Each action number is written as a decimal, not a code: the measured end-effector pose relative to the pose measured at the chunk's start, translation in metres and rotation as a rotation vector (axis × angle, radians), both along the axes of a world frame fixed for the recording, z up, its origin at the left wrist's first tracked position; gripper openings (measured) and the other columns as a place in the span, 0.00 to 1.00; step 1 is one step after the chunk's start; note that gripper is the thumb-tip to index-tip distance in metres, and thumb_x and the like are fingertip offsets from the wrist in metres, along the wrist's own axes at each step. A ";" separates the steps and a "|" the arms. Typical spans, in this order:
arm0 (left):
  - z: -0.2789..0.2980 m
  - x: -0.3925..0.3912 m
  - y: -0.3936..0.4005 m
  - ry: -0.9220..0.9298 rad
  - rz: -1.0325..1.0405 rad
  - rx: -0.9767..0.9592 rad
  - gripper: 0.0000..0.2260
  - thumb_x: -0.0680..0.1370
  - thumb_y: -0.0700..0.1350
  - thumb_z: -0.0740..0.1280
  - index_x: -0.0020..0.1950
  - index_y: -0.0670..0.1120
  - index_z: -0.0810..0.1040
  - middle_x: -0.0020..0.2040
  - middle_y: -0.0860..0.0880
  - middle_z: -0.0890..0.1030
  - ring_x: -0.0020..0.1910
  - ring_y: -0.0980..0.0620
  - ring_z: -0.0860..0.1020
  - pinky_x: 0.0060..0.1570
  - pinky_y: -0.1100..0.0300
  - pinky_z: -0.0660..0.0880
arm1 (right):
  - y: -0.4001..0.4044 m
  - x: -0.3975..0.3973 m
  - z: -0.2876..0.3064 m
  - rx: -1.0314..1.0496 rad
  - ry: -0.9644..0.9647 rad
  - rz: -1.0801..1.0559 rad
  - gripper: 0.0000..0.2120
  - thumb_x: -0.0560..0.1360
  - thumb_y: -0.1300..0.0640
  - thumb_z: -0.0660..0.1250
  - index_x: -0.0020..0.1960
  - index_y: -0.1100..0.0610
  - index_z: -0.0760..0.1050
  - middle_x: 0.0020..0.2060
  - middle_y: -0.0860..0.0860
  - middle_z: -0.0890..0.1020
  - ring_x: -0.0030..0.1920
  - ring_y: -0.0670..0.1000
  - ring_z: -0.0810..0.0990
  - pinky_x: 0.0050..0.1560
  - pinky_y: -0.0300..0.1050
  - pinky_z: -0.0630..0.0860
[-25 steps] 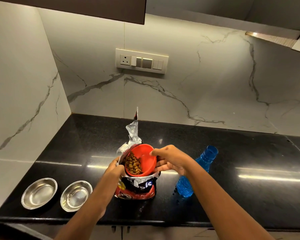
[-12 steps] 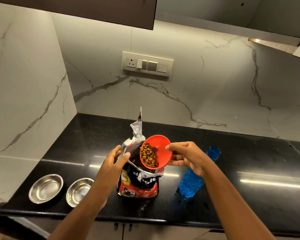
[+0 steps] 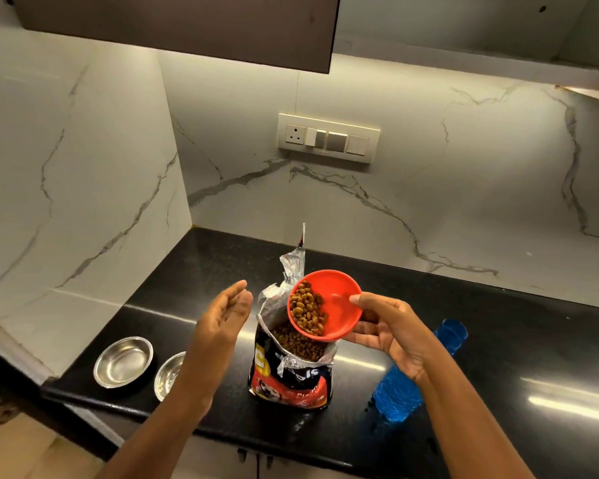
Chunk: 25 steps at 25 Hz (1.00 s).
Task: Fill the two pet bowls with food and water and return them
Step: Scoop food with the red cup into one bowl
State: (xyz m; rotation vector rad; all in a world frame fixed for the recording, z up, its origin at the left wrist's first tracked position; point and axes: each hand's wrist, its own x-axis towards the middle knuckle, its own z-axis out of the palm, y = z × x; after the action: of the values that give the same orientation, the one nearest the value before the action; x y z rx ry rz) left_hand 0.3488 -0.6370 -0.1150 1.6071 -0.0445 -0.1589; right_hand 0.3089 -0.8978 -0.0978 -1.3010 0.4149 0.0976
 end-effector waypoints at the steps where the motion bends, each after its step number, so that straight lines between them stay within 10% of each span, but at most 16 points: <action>1: 0.002 0.001 0.003 -0.014 0.016 0.000 0.27 0.72 0.64 0.65 0.69 0.56 0.73 0.65 0.54 0.78 0.66 0.53 0.75 0.70 0.50 0.69 | 0.002 0.003 0.005 0.020 -0.011 0.019 0.17 0.72 0.58 0.74 0.58 0.63 0.80 0.50 0.64 0.86 0.44 0.59 0.87 0.41 0.49 0.86; 14: -0.011 0.037 0.150 0.015 0.287 -0.064 0.30 0.73 0.62 0.60 0.71 0.49 0.71 0.68 0.49 0.76 0.69 0.50 0.72 0.67 0.51 0.69 | 0.160 0.043 0.035 0.150 -0.138 0.113 0.14 0.73 0.61 0.74 0.58 0.63 0.82 0.52 0.63 0.86 0.48 0.60 0.87 0.53 0.56 0.84; 25: -0.132 0.089 0.268 0.337 0.216 0.076 0.24 0.82 0.53 0.57 0.75 0.43 0.66 0.73 0.42 0.70 0.72 0.43 0.68 0.70 0.46 0.67 | 0.305 0.102 -0.067 0.114 -0.008 0.034 0.16 0.74 0.63 0.74 0.61 0.60 0.81 0.52 0.62 0.87 0.48 0.60 0.87 0.48 0.52 0.85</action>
State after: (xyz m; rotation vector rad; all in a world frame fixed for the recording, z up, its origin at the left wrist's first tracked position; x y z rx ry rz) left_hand 0.4380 -0.3689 -0.2475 1.6301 0.3984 -0.2639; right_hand 0.4106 -0.5929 -0.1651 -1.1959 0.3753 0.1421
